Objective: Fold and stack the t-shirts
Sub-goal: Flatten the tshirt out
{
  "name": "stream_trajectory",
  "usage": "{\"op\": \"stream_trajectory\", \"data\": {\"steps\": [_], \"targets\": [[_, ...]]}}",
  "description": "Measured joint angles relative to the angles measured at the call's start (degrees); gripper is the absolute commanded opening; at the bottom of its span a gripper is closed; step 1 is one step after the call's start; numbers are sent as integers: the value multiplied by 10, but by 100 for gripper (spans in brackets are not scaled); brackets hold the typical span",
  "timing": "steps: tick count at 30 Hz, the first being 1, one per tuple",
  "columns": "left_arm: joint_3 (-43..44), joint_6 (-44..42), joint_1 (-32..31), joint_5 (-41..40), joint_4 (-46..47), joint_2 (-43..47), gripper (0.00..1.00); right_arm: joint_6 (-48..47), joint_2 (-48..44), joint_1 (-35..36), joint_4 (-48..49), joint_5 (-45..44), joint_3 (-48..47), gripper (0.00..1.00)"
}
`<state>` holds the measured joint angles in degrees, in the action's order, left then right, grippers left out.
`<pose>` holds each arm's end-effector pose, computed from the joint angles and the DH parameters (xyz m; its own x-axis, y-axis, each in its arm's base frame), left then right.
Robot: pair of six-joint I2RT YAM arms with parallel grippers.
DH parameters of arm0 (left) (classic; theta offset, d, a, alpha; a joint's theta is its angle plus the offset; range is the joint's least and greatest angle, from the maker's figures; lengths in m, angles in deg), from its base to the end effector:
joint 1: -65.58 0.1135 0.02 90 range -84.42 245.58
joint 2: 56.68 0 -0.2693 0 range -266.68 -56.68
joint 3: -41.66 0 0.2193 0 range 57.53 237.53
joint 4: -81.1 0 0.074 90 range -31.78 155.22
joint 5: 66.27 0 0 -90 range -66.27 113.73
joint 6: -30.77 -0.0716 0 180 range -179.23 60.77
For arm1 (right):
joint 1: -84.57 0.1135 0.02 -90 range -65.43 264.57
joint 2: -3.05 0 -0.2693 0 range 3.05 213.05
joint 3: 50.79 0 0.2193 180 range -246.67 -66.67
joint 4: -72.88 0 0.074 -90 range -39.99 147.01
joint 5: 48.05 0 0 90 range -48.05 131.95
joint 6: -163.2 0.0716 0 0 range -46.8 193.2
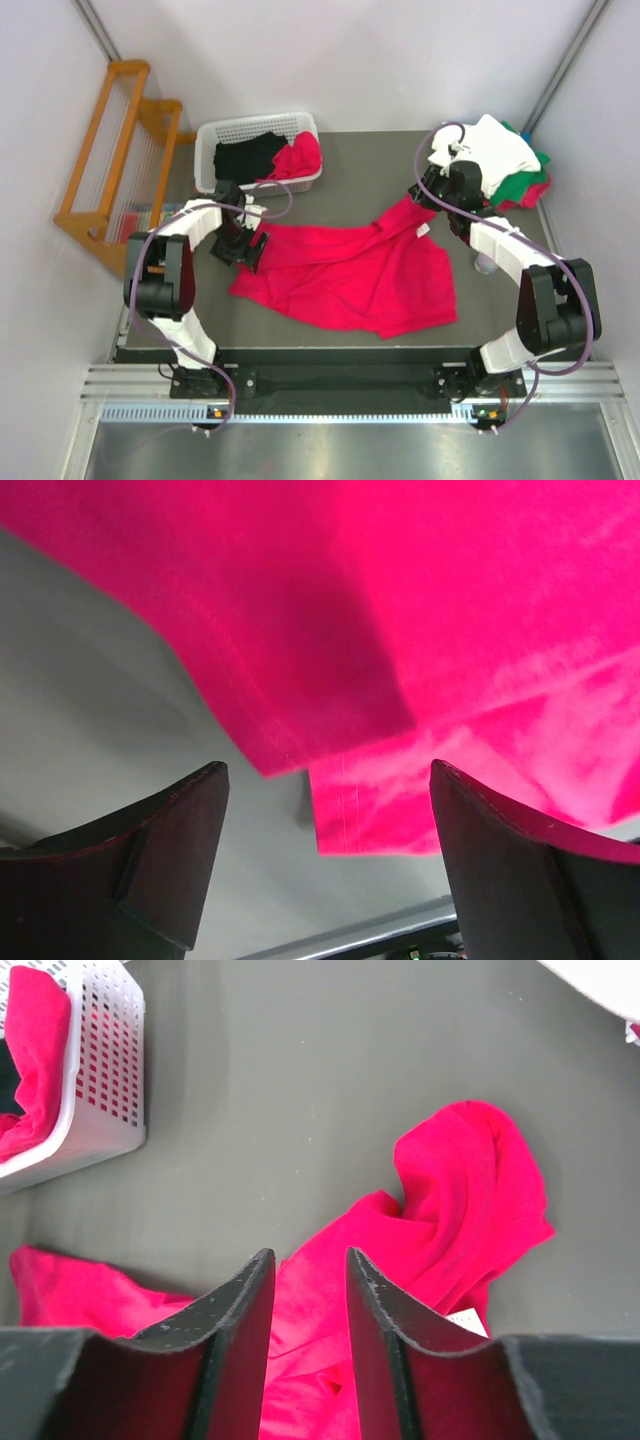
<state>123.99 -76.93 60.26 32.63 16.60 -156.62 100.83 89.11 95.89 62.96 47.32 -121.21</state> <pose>0.2931 -0.0384 0.1690 -0.9053 0.3860 -0.1774 0.4073 0.9073 -0.1043 0.3357 0.0740 0.2604 -0.5038 0.3700 -0.7805 -0.0503 0.8895 0.4541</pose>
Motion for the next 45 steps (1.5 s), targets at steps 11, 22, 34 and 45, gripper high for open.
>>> {"op": "stream_trajectory", "data": {"steps": [11,22,34,45], "targets": [[37,16,0,-2,21,-37,46,3,0,0,0,14,0,25],[39,20,0,0,21,-37,0,5,7,0,2,25,0,27],[58,25,0,6,17,-33,0,-6,153,23,-68,56,-91,44],[58,26,0,8,15,-26,0,-26,162,37,-105,63,-127,64]]}}
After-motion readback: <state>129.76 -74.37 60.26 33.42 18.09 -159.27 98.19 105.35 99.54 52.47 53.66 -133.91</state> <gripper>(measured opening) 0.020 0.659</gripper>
